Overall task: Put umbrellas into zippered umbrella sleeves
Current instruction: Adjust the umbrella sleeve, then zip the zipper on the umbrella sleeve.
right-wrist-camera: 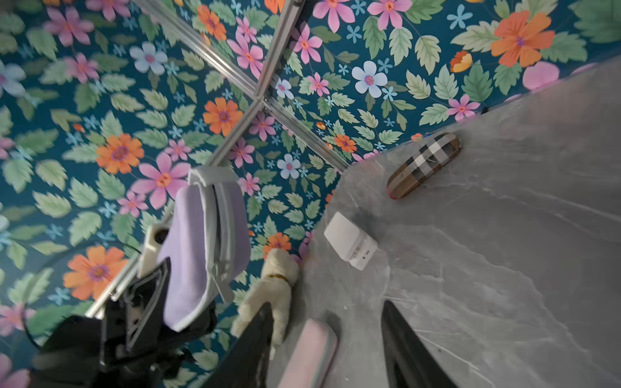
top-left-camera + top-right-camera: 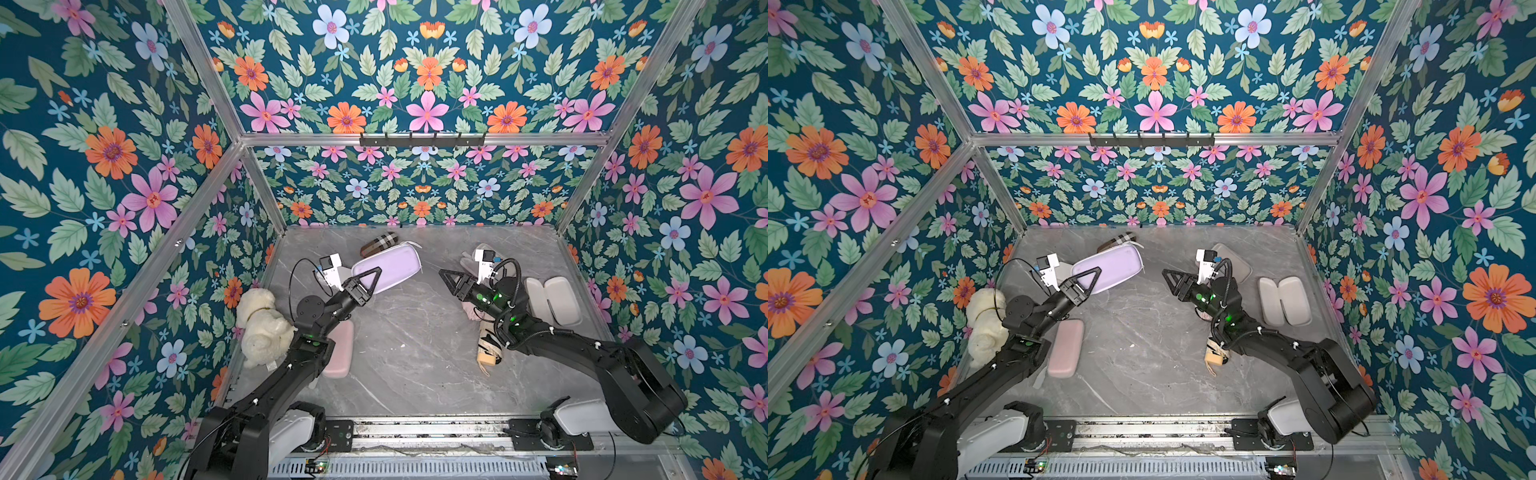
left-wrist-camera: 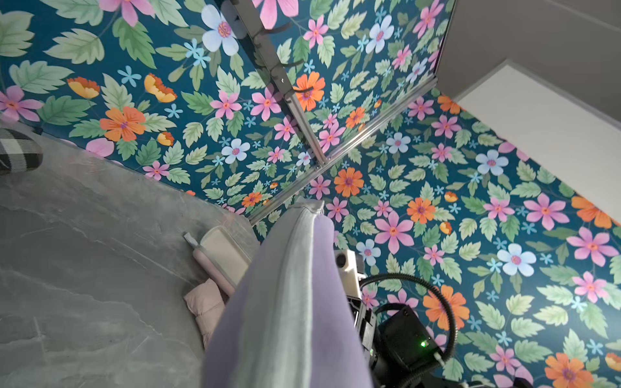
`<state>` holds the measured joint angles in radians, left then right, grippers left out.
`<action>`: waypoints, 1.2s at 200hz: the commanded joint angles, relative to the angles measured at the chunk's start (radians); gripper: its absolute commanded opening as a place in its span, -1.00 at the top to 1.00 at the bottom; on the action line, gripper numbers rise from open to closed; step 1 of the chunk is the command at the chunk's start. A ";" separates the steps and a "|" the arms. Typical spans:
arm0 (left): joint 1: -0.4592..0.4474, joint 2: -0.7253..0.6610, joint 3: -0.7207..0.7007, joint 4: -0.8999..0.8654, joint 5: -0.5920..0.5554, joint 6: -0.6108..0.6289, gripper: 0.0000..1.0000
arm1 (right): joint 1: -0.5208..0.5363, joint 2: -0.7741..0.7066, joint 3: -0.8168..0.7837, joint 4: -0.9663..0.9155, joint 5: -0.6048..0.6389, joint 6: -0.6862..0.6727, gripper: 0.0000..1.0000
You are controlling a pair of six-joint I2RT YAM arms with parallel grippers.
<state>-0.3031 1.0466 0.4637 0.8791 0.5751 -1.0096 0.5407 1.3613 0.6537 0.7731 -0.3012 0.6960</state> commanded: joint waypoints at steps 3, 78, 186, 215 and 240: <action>0.003 -0.030 0.052 -0.190 0.072 0.145 0.86 | 0.081 -0.052 0.046 -0.311 0.169 -0.515 -0.02; 0.001 -0.033 0.095 -0.259 0.123 0.158 0.86 | 0.258 0.043 0.133 -0.291 0.381 -0.886 0.06; 0.002 -0.023 0.133 -0.381 0.159 0.210 0.89 | 0.262 0.061 0.179 -0.331 0.391 -1.094 0.75; 0.003 -0.029 0.152 -0.482 0.172 0.254 0.89 | 0.262 0.069 0.183 -0.332 0.407 -1.135 0.95; 0.005 -0.033 0.175 -0.589 0.189 0.307 0.90 | 0.257 0.065 0.185 -0.345 0.424 -1.165 1.00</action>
<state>-0.3004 1.0187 0.6193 0.3954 0.7082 -0.7803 0.8021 1.4292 0.8303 0.4091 0.0879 -0.4038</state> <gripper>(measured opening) 0.286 0.061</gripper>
